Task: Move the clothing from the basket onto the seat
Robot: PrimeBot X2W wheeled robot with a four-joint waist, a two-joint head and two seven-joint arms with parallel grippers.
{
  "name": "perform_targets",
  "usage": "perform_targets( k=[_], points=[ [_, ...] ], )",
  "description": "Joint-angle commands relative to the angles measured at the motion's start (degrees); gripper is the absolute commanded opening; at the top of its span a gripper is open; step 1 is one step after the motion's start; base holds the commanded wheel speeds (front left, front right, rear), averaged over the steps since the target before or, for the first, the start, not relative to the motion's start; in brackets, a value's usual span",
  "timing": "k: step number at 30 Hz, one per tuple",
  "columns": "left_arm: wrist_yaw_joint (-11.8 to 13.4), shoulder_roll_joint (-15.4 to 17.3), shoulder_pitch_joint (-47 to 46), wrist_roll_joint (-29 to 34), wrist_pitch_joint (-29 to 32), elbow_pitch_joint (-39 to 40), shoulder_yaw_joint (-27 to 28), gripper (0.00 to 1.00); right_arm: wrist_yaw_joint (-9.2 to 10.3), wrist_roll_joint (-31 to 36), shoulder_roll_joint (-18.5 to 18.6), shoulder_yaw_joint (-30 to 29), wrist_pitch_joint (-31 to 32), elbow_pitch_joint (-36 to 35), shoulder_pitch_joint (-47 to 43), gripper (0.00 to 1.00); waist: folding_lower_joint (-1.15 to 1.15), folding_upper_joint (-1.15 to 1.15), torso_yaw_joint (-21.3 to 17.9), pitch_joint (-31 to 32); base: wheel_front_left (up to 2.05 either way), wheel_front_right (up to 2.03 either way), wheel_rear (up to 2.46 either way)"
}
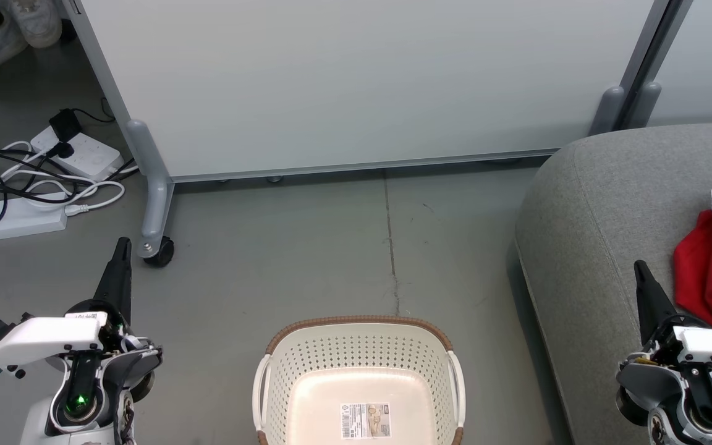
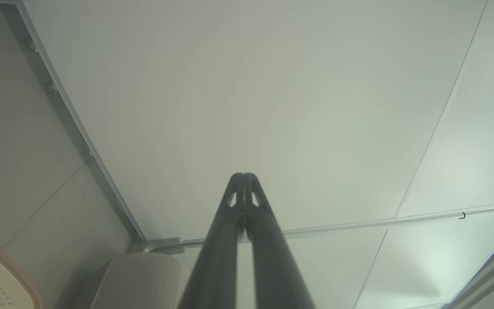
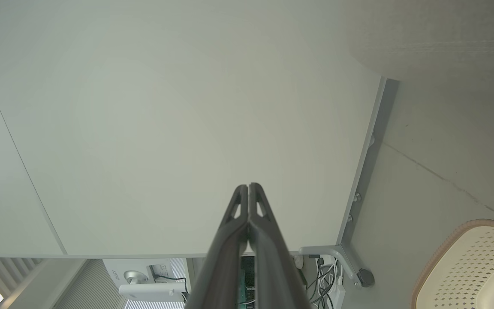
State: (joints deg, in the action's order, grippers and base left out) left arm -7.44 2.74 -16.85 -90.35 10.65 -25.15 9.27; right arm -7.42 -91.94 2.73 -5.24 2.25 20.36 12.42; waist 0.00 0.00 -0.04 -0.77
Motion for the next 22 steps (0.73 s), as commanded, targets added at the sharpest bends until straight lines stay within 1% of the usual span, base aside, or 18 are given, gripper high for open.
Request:
perform_targets(
  k=[1,22],
  points=[
    [-0.2,0.2,-0.9,-0.4,0.3,0.0,0.2,0.0,-0.12,-0.3,0.3,-0.1,0.1,0.0,0.5,0.0,0.0,0.0,0.0,0.0,0.0,0.0,0.0],
    [-0.2,0.2,-0.9,-0.4,0.3,0.0,0.2,0.0,-0.13,-0.3,0.3,-0.1,0.1,0.0,0.5,0.0,0.0,0.0,0.0,0.0,0.0,0.0,0.0]
  ],
)
